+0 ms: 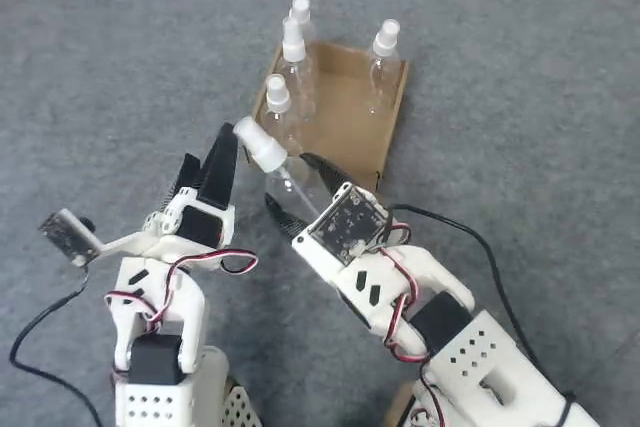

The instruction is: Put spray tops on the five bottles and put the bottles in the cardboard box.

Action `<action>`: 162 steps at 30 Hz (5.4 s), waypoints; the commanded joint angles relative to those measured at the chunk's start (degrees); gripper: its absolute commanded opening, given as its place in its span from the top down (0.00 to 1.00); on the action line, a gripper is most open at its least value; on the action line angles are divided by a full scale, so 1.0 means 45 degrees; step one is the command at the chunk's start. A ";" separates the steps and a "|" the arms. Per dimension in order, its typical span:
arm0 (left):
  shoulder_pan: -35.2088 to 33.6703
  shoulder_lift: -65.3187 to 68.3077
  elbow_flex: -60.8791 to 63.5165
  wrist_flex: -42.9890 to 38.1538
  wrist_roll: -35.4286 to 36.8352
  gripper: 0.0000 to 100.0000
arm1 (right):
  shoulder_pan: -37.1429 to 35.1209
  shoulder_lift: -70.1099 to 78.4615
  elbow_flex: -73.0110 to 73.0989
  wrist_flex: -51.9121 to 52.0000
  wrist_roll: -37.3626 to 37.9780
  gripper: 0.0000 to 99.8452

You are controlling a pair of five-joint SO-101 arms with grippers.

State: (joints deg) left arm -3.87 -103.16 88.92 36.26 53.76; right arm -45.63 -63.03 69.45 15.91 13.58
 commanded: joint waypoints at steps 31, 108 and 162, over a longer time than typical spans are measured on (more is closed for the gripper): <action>0.2774 -0.0274 -0.0752 0.1153 -0.2071 0.70 | -0.0186 -0.0498 0.0039 -0.0381 0.0000 0.99; 0.0078 -0.0274 -0.0596 0.1074 -0.1192 0.70 | 0.3096 0.4816 -0.2969 -0.1475 -0.0137 0.99; 0.0078 -0.0274 -0.0576 0.1153 -0.1192 0.70 | 0.5499 1.2122 -0.3048 -1.1673 -0.1524 0.99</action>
State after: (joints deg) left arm -3.34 -103.25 87.25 41.10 48.31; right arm -21.89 -8.70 59.78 -32.70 5.32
